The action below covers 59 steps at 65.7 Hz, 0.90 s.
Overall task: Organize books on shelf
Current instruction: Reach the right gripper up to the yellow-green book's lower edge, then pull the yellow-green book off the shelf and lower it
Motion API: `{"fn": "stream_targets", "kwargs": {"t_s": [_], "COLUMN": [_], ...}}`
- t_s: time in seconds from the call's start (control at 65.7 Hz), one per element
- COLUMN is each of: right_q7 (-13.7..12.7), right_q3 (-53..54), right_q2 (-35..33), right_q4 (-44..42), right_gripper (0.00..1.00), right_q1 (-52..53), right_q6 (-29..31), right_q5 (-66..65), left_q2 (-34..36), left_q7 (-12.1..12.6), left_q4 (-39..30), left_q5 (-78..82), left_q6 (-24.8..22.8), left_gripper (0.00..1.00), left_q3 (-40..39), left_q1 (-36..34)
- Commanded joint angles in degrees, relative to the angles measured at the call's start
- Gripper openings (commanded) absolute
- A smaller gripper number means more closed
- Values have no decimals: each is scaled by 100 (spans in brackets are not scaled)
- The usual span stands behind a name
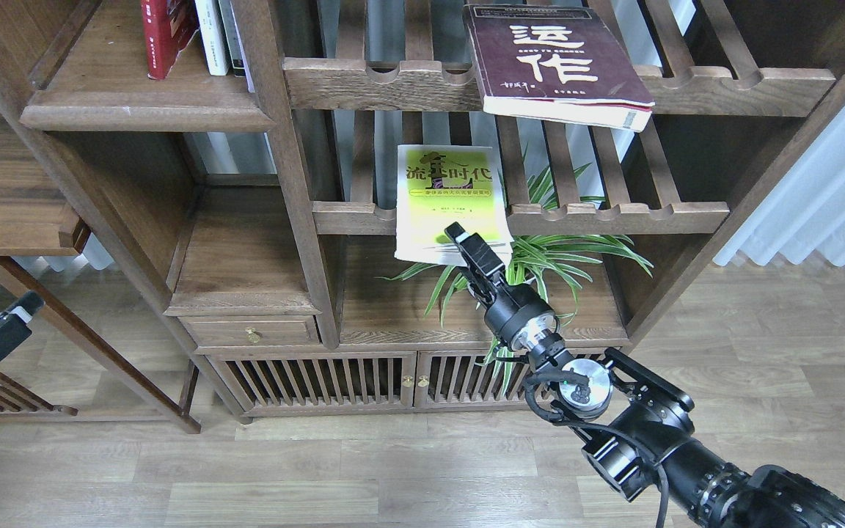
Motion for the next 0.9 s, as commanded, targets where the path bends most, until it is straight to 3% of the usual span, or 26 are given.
{"fn": "stream_targets", "kwargs": {"t_s": [0.0,0.183,0.791,0.883], "right_q7": [0,9,-9,-18], "right_q3": [2,2,2,2], "right_q2": [0,0,0,0], "right_q4": [-42,-68,-69,-60], "right_gripper": [95,83,64,55], "right_q1": [156,253,253,253], "right_q6": [-79,-175,-202,-158], "right_q5": [-1,-1,-1,8], "left_q2": [1,1,-8,-8], "left_q7": [0,-9,-18,-18], "left_q4": [5,5,5,5], "left_q5": [0,0,0,0], "left_q6": [-1,-1,-1,-1], "left_gripper": [99,99,99,99], "left_q3": [-5,-31,-93,-93], "left_q1": [0,0,9,9]}}
